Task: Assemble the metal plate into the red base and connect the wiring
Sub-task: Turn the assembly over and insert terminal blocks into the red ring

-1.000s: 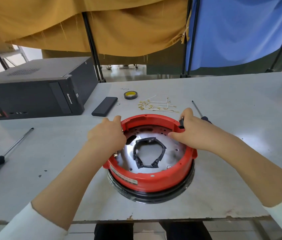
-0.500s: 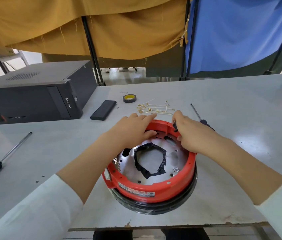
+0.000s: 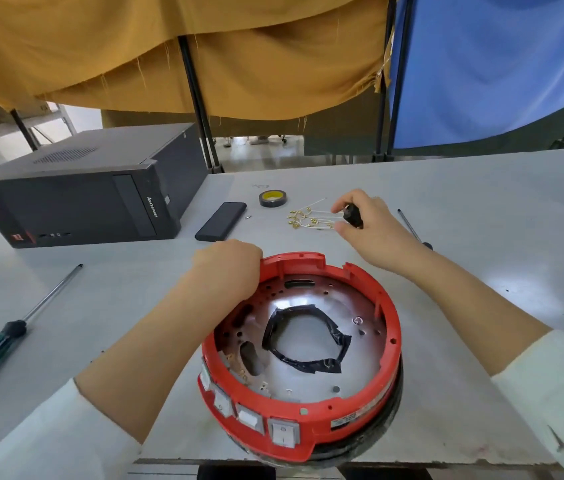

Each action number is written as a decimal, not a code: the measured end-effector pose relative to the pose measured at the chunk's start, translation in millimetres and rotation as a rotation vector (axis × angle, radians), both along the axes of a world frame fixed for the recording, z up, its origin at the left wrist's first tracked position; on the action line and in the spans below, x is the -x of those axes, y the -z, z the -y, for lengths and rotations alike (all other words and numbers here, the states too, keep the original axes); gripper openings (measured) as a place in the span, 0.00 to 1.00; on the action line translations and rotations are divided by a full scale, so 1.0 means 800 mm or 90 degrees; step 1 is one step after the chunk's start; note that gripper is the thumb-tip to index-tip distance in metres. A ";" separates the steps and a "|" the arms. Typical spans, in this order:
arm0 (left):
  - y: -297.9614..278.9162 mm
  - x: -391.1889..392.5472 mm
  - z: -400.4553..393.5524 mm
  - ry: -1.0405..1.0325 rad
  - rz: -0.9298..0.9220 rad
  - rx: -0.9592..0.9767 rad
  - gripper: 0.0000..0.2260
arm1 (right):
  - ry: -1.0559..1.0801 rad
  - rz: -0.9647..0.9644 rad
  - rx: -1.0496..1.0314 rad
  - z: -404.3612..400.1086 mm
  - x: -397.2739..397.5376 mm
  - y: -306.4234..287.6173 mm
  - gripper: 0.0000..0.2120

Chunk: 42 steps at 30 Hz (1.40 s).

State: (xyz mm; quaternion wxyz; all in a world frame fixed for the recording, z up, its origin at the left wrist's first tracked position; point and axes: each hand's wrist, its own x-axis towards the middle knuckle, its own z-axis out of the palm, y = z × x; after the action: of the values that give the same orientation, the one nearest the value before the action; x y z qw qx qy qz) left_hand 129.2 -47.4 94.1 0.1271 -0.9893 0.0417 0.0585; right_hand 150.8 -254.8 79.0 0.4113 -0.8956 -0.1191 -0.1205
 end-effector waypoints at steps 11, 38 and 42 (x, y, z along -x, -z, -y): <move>0.039 -0.039 0.043 0.236 -0.005 0.288 0.16 | 0.076 0.057 0.012 -0.029 -0.011 0.039 0.27; 0.058 -0.068 0.034 0.039 0.091 0.633 0.12 | -0.007 0.037 -0.016 -0.021 -0.031 0.033 0.15; 0.055 -0.069 0.034 0.032 0.089 0.649 0.12 | -0.048 0.028 0.017 -0.022 -0.029 0.032 0.14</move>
State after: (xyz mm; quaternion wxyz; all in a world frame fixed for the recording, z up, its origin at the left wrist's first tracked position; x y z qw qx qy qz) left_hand 184.6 -74.3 50.1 -0.3674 -0.9258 0.0800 -0.0386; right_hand 173.8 -237.3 53.4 0.4009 -0.8930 -0.1632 -0.1233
